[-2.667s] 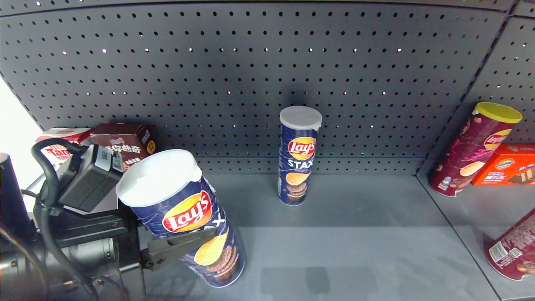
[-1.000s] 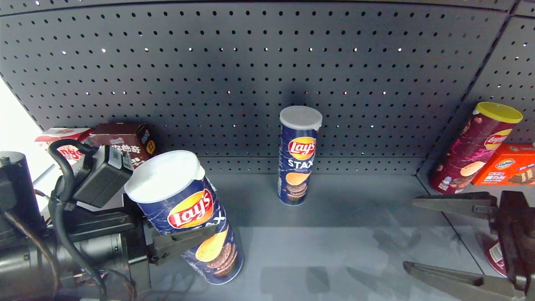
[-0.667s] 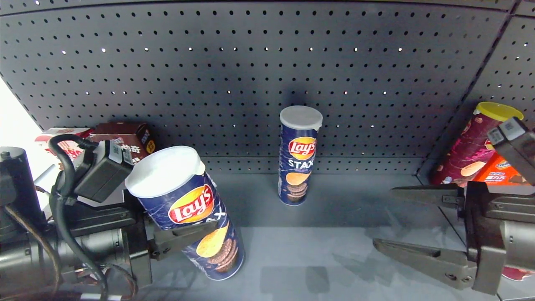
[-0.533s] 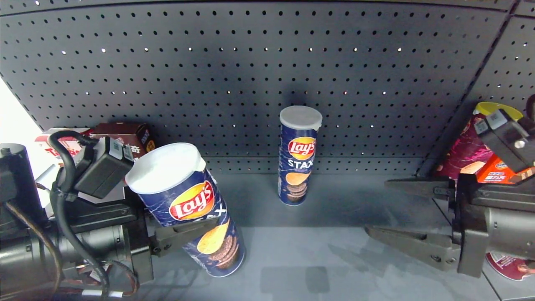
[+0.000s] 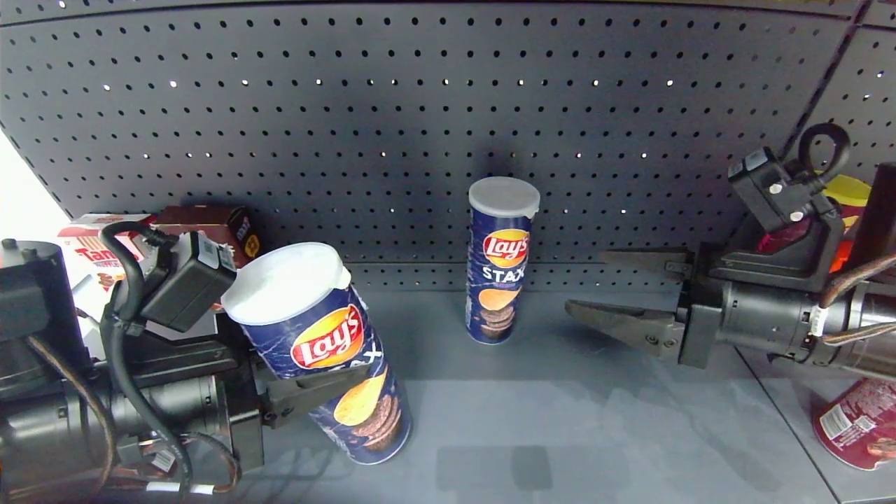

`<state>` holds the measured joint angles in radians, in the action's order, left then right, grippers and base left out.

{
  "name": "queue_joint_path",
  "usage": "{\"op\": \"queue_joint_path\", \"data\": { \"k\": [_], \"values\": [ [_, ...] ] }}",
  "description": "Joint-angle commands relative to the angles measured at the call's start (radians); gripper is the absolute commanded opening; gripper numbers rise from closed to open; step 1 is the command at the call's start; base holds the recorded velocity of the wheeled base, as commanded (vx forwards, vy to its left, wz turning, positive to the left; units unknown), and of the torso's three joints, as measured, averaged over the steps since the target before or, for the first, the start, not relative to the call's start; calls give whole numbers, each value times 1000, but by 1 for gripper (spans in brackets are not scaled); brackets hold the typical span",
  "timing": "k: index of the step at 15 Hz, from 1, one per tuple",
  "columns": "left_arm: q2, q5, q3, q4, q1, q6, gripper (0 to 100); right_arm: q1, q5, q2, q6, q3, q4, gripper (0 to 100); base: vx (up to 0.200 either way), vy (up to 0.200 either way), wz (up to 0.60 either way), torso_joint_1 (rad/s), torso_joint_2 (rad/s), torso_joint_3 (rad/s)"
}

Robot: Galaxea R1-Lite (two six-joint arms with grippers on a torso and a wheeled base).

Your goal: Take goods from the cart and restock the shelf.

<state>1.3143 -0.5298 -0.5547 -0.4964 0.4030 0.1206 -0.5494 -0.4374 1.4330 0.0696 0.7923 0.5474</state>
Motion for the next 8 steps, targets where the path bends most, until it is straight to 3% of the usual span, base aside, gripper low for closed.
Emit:
{"op": "queue_joint_path", "data": {
  "k": [1, 4, 8],
  "values": [
    [5, -1, -2, -1, 0, 1, 0, 35, -72, 66, 1, 2, 54, 100, 0, 0, 0, 0, 0, 0],
    [14, -3, -2, -2, 2, 1, 0, 88, -230, 127, 4, 11, 152, 100, 0, 0, 0, 0, 0, 0],
    [22, -6, -14, -36, 4, 1, 0, 98, -274, 199, 7, 76, 174, 100, 0, 0, 0, 0, 0, 0]
  ]
}}
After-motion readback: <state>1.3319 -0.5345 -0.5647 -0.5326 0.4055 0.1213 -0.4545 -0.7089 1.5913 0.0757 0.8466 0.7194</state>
